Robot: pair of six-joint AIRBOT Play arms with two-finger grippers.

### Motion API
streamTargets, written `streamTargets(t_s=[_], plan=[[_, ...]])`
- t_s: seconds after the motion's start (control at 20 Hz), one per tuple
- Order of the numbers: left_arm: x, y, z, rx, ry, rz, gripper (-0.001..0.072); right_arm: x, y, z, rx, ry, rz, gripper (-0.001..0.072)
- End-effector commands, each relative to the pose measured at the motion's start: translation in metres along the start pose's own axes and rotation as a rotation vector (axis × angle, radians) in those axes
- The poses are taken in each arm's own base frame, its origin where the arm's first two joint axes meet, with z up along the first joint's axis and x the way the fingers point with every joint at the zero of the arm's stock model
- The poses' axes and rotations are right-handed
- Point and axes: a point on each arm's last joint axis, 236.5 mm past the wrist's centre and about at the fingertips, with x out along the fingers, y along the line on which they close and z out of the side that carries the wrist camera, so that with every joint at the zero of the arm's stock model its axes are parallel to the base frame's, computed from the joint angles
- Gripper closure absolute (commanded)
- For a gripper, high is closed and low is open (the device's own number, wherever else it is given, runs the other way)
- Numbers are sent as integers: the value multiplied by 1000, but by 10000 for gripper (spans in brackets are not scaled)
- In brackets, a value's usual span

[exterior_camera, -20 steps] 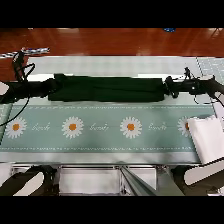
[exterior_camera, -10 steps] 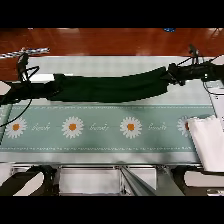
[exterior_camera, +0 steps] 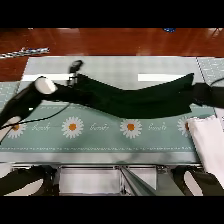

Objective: Fold the shirts.

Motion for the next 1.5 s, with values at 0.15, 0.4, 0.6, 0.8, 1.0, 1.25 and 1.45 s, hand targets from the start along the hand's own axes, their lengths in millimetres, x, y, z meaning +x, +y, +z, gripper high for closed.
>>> streamTargets(t_s=[0.15,0.4,0.6,0.8,1.0,1.25,1.45], plan=[[135,-138,-15,212,209,-160,689,-52,27,-45,13,-91,6,688],[178,-200,-80,270,452,-255,689,-53,26,-47,13,-86,0,688],[175,-208,-83,246,467,-287,688,-53,21,-43,11,-104,-20,688],[132,-150,-9,140,370,-257,688,-45,17,-41,35,-72,-19,688],[43,-52,68,-14,196,-188,688,-17,40,-24,29,-23,119,688],[-99,38,70,-127,-77,-57,688,77,81,-9,1,64,235,688],[-174,72,19,-205,-236,54,688,178,108,-15,-27,193,235,688]])
